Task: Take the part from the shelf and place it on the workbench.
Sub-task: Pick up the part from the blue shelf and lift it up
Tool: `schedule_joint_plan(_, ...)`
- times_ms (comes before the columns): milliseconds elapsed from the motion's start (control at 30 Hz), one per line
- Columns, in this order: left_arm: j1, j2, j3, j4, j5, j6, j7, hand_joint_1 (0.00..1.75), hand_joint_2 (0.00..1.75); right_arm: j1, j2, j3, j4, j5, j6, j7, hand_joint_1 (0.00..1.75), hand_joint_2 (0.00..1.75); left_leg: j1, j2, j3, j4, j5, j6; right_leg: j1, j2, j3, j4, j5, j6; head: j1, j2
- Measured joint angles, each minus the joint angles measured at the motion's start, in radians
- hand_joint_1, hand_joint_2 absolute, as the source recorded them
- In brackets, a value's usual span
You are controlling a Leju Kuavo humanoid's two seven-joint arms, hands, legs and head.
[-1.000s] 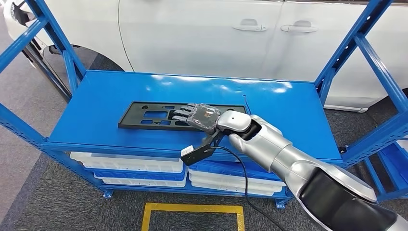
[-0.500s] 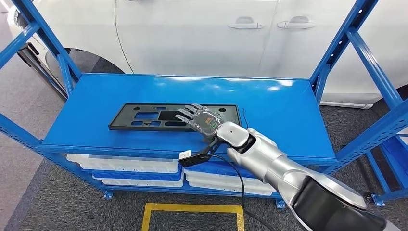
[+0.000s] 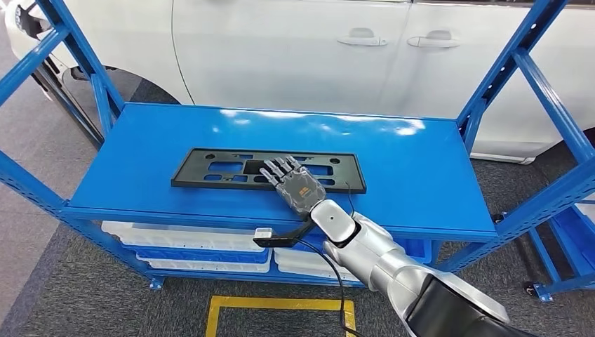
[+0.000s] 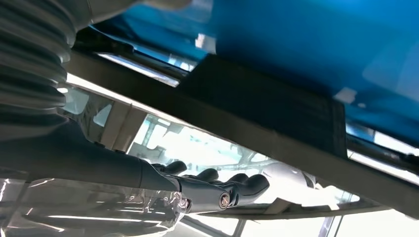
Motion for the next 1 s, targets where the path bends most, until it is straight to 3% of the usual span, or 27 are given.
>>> schedule_joint_plan(33, 0.0, 0.0, 0.0, 0.0, 0.0, 0.0, 0.001, 0.0, 0.0, 0.0, 0.002, -0.007, 0.007, 0.009, 0.001, -0.002, 1.24, 1.75, 0.0, 0.0, 0.001, 0.001, 0.0, 0.0, -0.001, 0.0, 0.017, -0.033, 0.026, -0.001, 0.0, 0.0)
schedule_joint_plan(100, -0.001, -0.001, 0.0, 0.0, -0.001, -0.001, 0.001, 0.0, 0.0, 0.0, 0.007, -0.02, 0.018, 0.023, 0.004, -0.005, 1.26, 1.75, -0.001, -0.001, 0.001, 0.004, -0.002, -0.004, 0.0, 0.0, 0.085, -0.17, 0.09, -0.008, 0.0, 0.0)
schedule_joint_plan(167, -0.002, -0.002, 0.0, 0.0, -0.001, -0.001, 0.001, 0.0, 0.0, -0.001, 0.012, -0.029, 0.026, 0.029, 0.007, -0.009, 1.35, 1.75, -0.005, -0.002, -0.002, 0.008, -0.004, -0.012, 0.003, 0.0, 0.13, -0.265, 0.118, -0.017, 0.0, 0.0)
schedule_joint_plan(267, -0.004, -0.003, 0.0, 0.0, -0.001, -0.001, 0.001, 0.0, 0.0, -0.002, 0.018, -0.039, 0.033, 0.031, 0.009, -0.01, 1.68, 1.75, -0.006, -0.001, -0.005, 0.008, -0.005, -0.027, 0.004, 0.001, 0.136, -0.286, 0.121, -0.032, 0.0, 0.0)
schedule_joint_plan(333, -0.005, -0.003, 0.0, 0.0, -0.001, -0.001, 0.001, 0.0, 0.0, -0.004, 0.022, -0.043, 0.036, 0.033, 0.009, -0.01, 1.72, 1.75, -0.005, 0.0, -0.016, 0.038, -0.028, -0.038, -0.001, -0.002, 0.141, -0.293, 0.125, -0.041, 0.0, 0.0)
schedule_joint_plan(467, -0.005, -0.003, 0.0, 0.0, 0.001, -0.001, 0.0, 0.0, 0.0, -0.008, 0.028, -0.055, 0.041, 0.047, 0.016, -0.011, 1.72, 1.75, 0.0, 0.0, -0.118, 0.264, -0.137, -0.05, -0.001, -0.007, 0.142, -0.294, 0.125, -0.049, 0.0, 0.0)
schedule_joint_plan(500, -0.005, -0.002, 0.0, 0.0, 0.001, -0.001, -0.002, 0.0, 0.0, -0.009, 0.029, -0.062, 0.041, 0.055, 0.017, -0.012, 1.71, 1.75, 0.001, 0.0, -0.128, 0.287, -0.136, -0.051, -0.002, -0.007, 0.142, -0.294, 0.125, -0.049, 0.0, 0.0)
schedule_joint_plan(533, -0.005, -0.002, 0.0, 0.0, 0.001, -0.001, -0.003, 0.0, 0.0, -0.01, 0.029, -0.07, 0.041, 0.064, 0.018, -0.013, 1.71, 1.75, 0.002, 0.0, -0.117, 0.267, -0.115, -0.051, -0.002, -0.007, 0.144, -0.294, 0.125, -0.048, 0.0, 0.0)
schedule_joint_plan(600, -0.007, -0.002, 0.0, 0.0, 0.001, -0.001, -0.005, 0.0, 0.0, -0.011, 0.03, -0.085, 0.041, 0.081, 0.023, -0.015, 1.71, 1.75, 0.005, 0.0, -0.05, 0.137, -0.05, -0.05, -0.003, -0.006, 0.147, -0.291, 0.121, -0.043, 0.0, 0.0)
schedule_joint_plan(667, -0.009, -0.003, 0.0, 0.0, 0.001, -0.001, -0.006, 0.0, 0.0, -0.011, 0.03, -0.097, 0.042, 0.09, 0.03, -0.017, 1.73, 1.75, 0.004, -0.001, -0.001, 0.035, -0.018, -0.043, 0.001, -0.004, 0.144, -0.285, 0.119, -0.033, 0.0, 0.0)
schedule_joint_plan(767, -0.01, -0.003, 0.0, 0.0, 0.002, -0.002, -0.007, 0.0, 0.0, -0.009, 0.031, -0.109, 0.043, 0.099, 0.033, -0.021, 1.73, 1.75, 0.0, -0.002, 0.001, 0.018, -0.016, -0.023, 0.002, -0.001, 0.138, -0.284, 0.122, -0.017, 0.0, 0.0)
schedule_joint_plan(833, -0.011, -0.004, 0.0, 0.0, 0.002, -0.003, -0.008, 0.0, 0.0, -0.008, 0.031, -0.119, 0.043, 0.108, 0.033, -0.025, 1.74, 1.75, 0.001, -0.001, 0.001, 0.013, -0.011, -0.01, -0.002, -0.001, 0.127, -0.26, 0.101, -0.007, 0.0, 0.0)
schedule_joint_plan(867, -0.012, -0.004, 0.0, 0.0, 0.003, -0.003, -0.009, 0.0, 0.0, -0.008, 0.031, -0.124, 0.043, 0.113, 0.033, -0.028, 1.75, 1.75, 0.002, 0.0, 0.0, 0.011, -0.009, -0.005, -0.003, -0.002, 0.108, -0.218, 0.075, -0.002, 0.0, 0.0)
schedule_joint_plan(933, -0.014, -0.004, 0.0, 0.0, 0.007, -0.002, -0.011, 0.0, 0.0, -0.006, 0.031, -0.135, 0.043, 0.123, 0.033, -0.035, 1.75, 1.75, 0.001, 0.0, -0.003, 0.011, -0.007, 0.001, -0.004, -0.003, 0.043, -0.08, 0.008, 0.003, 0.0, 0.0)
schedule_joint_plan(967, -0.013, -0.004, 0.0, 0.0, 0.008, -0.002, -0.012, 0.0, 0.0, -0.004, 0.031, -0.139, 0.043, 0.127, 0.033, -0.038, 1.75, 1.75, -0.001, 0.0, -0.004, 0.012, -0.007, 0.002, -0.004, -0.003, 0.011, -0.017, -0.013, 0.003, 0.0, 0.0)
schedule_joint_plan(1000, -0.013, -0.004, 0.0, 0.0, 0.01, -0.001, -0.013, 0.0, 0.0, -0.003, 0.031, -0.143, 0.043, 0.13, 0.034, -0.04, 1.75, 1.75, -0.003, 0.0, -0.004, 0.012, -0.008, 0.002, -0.004, -0.003, -0.006, 0.015, -0.015, 0.002, 0.0, 0.0)
